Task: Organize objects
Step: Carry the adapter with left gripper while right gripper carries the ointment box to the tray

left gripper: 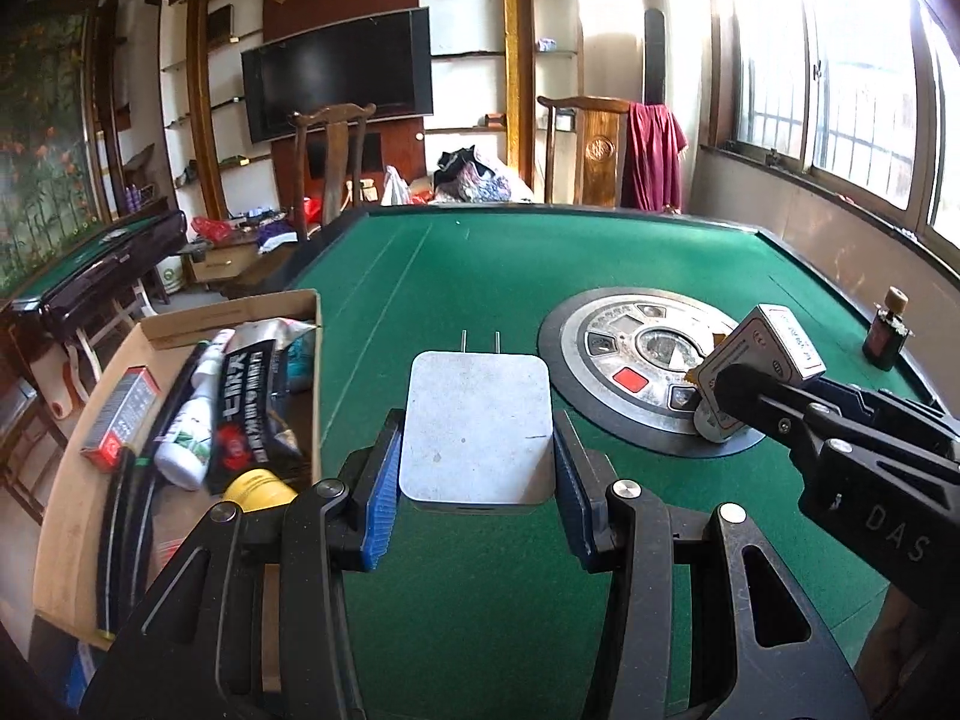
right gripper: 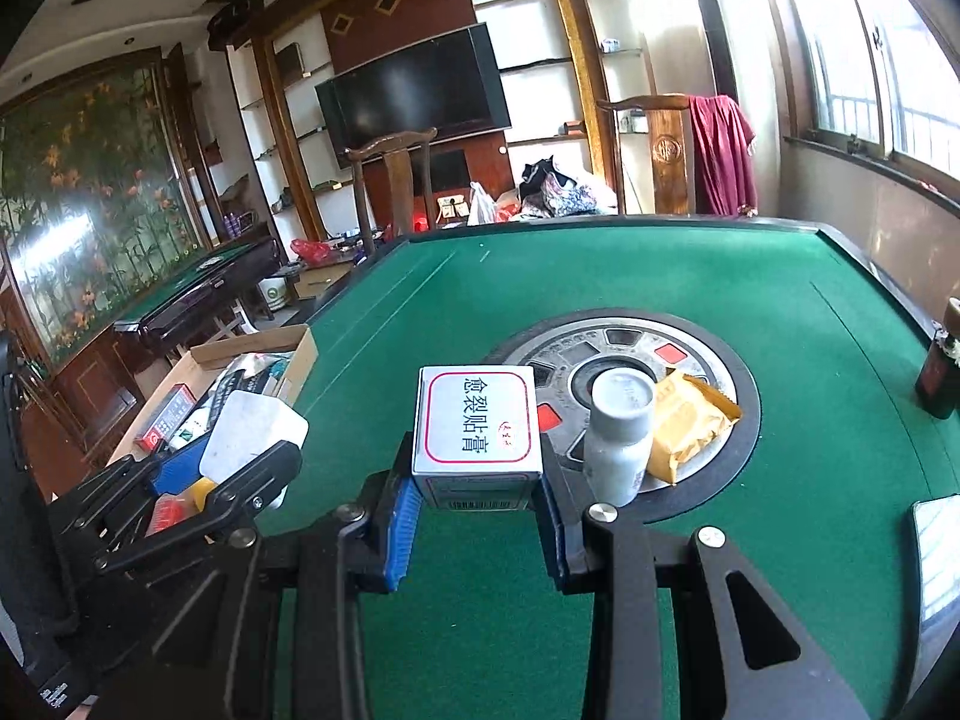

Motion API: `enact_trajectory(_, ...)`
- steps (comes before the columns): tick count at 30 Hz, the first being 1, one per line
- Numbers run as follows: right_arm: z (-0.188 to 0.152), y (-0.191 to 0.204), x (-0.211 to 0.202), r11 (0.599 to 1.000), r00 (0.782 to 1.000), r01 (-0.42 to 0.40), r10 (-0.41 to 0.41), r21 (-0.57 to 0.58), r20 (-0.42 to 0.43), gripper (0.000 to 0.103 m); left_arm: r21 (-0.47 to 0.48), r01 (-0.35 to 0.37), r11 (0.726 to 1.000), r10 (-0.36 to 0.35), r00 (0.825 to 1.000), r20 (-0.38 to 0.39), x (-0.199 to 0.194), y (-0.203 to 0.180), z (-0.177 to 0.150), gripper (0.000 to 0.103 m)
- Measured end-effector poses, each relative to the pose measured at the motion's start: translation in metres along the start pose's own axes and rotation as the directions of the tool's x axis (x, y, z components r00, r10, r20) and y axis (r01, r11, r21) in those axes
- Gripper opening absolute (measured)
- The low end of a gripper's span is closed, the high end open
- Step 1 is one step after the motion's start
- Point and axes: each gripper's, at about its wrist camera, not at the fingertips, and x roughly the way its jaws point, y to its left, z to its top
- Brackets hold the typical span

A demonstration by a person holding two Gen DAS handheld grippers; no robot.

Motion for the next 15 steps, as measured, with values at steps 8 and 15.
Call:
enact_trajectory(8, -0.006, 0.011, -0.001, 1.0, 1.0, -0.006, 0.006, -0.001, 0.0, 0.034, -0.016, -0.001, 1.0, 0.002, 1.0, 0.028, -0.011, 0.011, -0.005, 0.045)
enact_trajectory(15, -0.011, 0.022, 0.002, 1.0, 1.0, -0.01, 0.01, -0.007, -0.007, 0.034, -0.04, -0.004, 0.999, 0.006, 0.999, 0.048, -0.018, 0.023, -0.007, 0.045)
